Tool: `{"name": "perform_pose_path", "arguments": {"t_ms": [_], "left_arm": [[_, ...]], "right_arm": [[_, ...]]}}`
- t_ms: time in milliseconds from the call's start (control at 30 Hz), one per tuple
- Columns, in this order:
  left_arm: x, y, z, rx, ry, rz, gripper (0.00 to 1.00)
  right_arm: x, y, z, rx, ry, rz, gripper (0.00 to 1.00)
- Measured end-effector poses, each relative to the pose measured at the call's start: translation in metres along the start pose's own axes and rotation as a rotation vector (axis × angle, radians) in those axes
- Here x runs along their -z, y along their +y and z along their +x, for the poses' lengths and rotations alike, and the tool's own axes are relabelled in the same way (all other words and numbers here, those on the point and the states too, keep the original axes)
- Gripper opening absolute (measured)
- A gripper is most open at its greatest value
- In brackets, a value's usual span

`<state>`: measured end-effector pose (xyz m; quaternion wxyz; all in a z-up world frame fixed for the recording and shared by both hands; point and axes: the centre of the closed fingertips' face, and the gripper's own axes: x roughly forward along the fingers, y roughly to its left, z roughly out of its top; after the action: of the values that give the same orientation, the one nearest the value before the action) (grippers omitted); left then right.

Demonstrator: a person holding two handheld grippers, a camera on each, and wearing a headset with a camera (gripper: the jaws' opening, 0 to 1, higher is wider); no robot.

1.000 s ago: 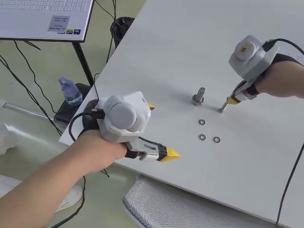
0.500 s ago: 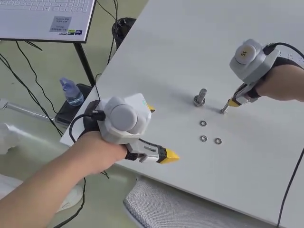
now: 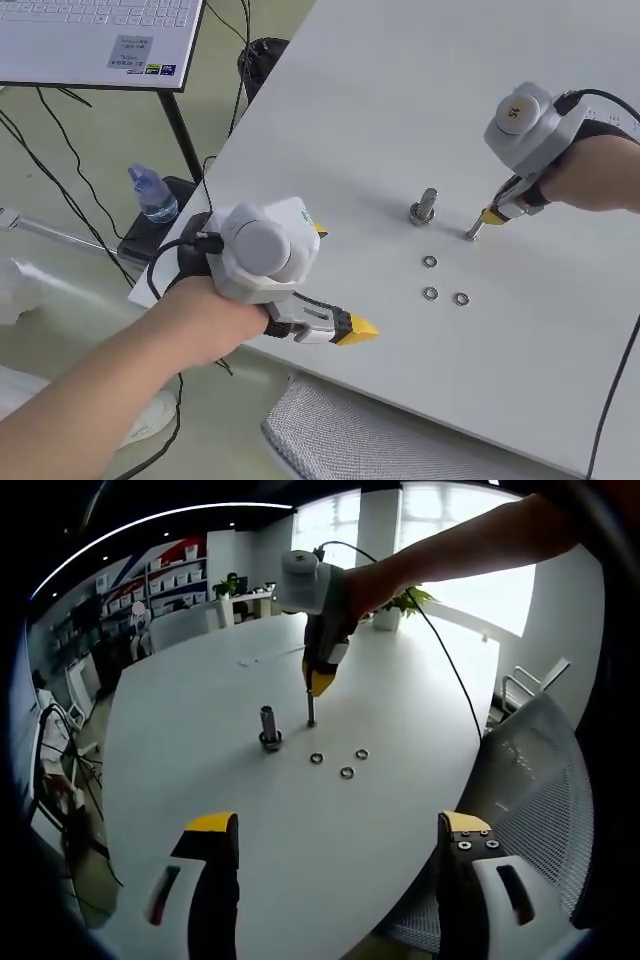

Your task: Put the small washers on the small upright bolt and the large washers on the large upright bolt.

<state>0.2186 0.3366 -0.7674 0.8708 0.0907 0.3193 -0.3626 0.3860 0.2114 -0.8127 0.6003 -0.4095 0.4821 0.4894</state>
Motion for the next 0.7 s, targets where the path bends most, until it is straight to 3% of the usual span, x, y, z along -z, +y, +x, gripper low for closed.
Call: {"name": "perform_pose_path", "arguments": {"t_ms": [433,700], "left_arm": [[-0.0005,-0.0002,0.0022,0.003,0.004,-0.002,0.81],[-0.0008,-0.0009,0.0036,0.007,0.007,-0.002,0.80]], "right_arm": [[-0.0017,0.0063,-0.0065,-0.004,-0.001,-0.005,0.13],[-0.0022,-0.0010,-0.0038,0.000,0.001,-0.009,0.13]]}}
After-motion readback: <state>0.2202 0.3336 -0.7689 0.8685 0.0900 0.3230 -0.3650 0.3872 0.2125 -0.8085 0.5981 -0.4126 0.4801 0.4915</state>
